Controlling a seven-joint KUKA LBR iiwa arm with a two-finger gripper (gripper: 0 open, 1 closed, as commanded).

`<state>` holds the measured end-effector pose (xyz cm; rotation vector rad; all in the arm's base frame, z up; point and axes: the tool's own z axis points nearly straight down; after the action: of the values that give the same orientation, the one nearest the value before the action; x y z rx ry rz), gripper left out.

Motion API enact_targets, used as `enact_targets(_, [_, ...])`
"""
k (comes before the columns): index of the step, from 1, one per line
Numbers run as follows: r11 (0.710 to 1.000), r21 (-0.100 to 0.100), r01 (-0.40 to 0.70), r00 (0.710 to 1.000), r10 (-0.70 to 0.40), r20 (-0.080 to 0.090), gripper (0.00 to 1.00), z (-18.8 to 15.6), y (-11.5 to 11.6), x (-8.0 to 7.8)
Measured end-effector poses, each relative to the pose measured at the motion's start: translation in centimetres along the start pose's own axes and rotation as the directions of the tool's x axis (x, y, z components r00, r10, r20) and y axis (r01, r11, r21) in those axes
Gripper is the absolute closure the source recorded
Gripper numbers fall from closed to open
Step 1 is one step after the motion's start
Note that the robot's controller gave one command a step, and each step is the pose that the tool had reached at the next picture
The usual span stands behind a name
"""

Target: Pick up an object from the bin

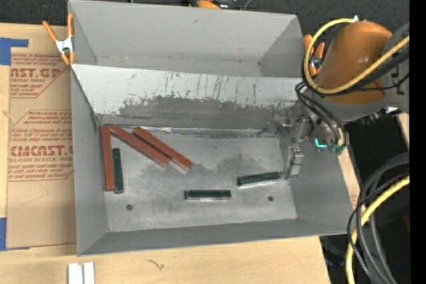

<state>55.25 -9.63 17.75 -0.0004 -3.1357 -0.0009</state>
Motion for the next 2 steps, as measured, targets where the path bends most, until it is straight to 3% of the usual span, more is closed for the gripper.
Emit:
enact_targets(1, [1.0, -0.001, 0.007, 1.0, -0.007, -0.002, 0.0, 10.83, -0.4, 2.09])
enact_targets(2, [1.0, 0.001, 0.008, 1.0, -0.008, 0.006, 1.0, 10.35, -0.4, 1.81])
